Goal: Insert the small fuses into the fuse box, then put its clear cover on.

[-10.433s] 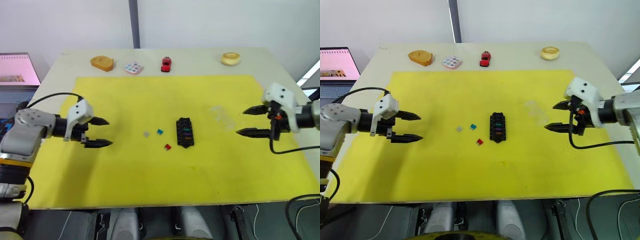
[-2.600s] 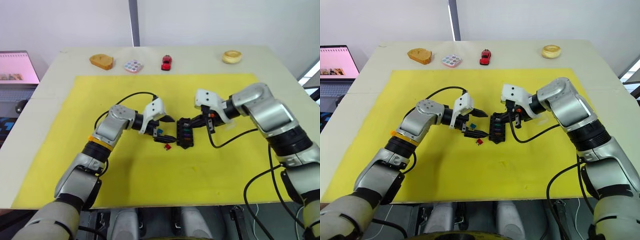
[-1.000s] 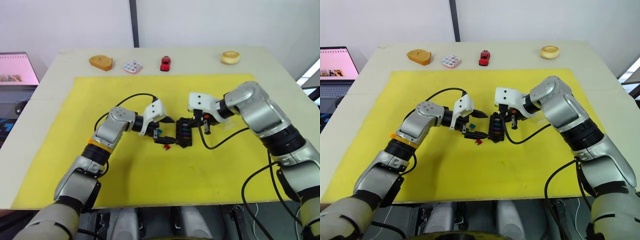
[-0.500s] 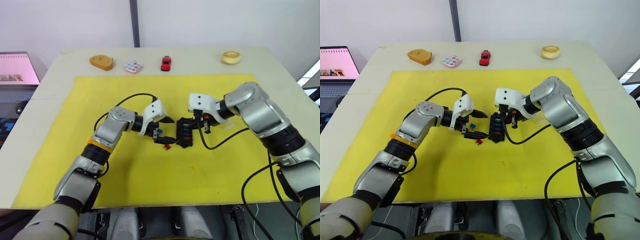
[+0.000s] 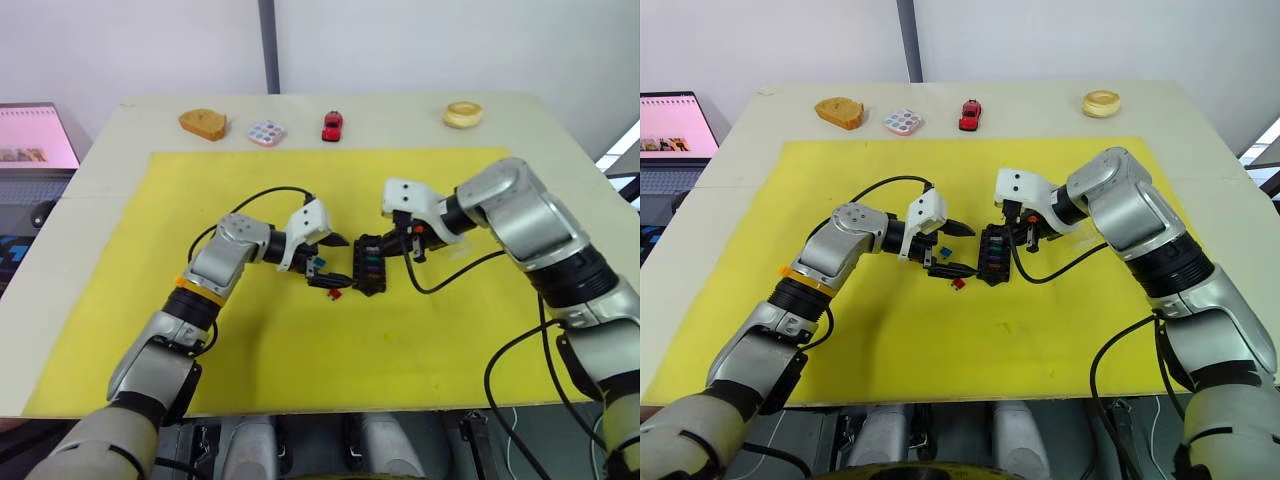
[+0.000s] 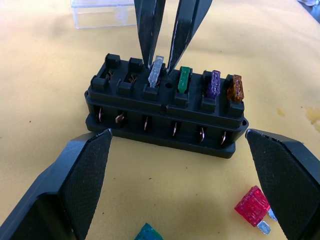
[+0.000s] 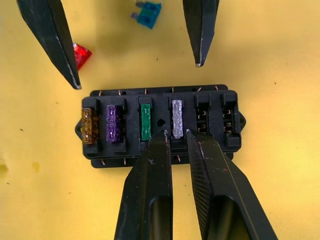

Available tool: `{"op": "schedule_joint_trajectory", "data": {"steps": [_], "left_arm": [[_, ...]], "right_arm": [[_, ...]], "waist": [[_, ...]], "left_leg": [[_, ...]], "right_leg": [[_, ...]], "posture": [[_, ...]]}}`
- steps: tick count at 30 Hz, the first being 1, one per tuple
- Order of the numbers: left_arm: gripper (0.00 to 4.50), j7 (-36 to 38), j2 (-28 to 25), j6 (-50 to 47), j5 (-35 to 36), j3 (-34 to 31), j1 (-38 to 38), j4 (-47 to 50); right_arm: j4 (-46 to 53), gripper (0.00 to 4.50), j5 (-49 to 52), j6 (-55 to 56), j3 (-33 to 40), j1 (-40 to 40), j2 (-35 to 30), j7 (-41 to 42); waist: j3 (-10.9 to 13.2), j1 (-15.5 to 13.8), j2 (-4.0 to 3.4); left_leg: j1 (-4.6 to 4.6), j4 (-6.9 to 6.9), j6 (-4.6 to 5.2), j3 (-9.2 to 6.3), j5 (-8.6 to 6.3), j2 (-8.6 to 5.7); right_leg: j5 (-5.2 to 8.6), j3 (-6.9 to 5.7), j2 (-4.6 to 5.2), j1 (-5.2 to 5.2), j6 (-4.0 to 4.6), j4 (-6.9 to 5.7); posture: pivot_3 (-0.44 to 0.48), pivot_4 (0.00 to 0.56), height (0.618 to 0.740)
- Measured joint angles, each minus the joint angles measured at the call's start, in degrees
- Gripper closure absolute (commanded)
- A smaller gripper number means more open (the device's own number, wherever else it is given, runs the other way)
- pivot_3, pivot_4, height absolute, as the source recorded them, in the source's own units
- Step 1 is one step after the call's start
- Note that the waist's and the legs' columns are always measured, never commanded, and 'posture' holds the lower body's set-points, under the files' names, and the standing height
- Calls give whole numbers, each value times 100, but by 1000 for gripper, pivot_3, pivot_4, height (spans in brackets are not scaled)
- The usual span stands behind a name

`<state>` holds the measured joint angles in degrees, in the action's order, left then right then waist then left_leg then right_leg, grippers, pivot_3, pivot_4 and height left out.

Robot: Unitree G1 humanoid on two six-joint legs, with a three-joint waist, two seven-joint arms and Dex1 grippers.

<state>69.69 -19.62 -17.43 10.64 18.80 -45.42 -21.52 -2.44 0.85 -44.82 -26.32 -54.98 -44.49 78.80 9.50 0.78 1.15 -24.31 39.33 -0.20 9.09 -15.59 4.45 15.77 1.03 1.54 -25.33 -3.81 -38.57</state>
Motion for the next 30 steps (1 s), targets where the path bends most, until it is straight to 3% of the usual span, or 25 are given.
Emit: {"op": "schedule_joint_trajectory", "data": {"steps": [6,8,9,30], "left_arm": [[0,5,0,2,0,0,0,-1],[0,5,1,3,0,0,0,-1],[0,5,0,4,0,0,0,-6],[0,1,-66,-5,0,-3,0,-14]], "right_arm": [[8,3860,123,-47,235,-126,-21,-41],[10,4427,201,-68,300,-152,-20,-57],[12,4466,249,-89,323,-149,-19,-65],[77,4466,434,1,227,241,64,-431]], "waist": [[0,0,0],[0,-1,0],[0,-2,0],[0,-3,0]], "left_leg": [[0,0,0,-1,0,0],[0,0,0,-1,0,0],[-1,0,0,-1,0,0],[-2,-1,0,-1,0,0]], "right_leg": [[0,0,0,-1,0,0],[0,0,0,-1,0,0],[0,0,0,-1,0,0],[0,0,0,-1,0,0]], "posture": [[0,150,740],[0,150,740],[0,150,740],[0,150,740]]}}
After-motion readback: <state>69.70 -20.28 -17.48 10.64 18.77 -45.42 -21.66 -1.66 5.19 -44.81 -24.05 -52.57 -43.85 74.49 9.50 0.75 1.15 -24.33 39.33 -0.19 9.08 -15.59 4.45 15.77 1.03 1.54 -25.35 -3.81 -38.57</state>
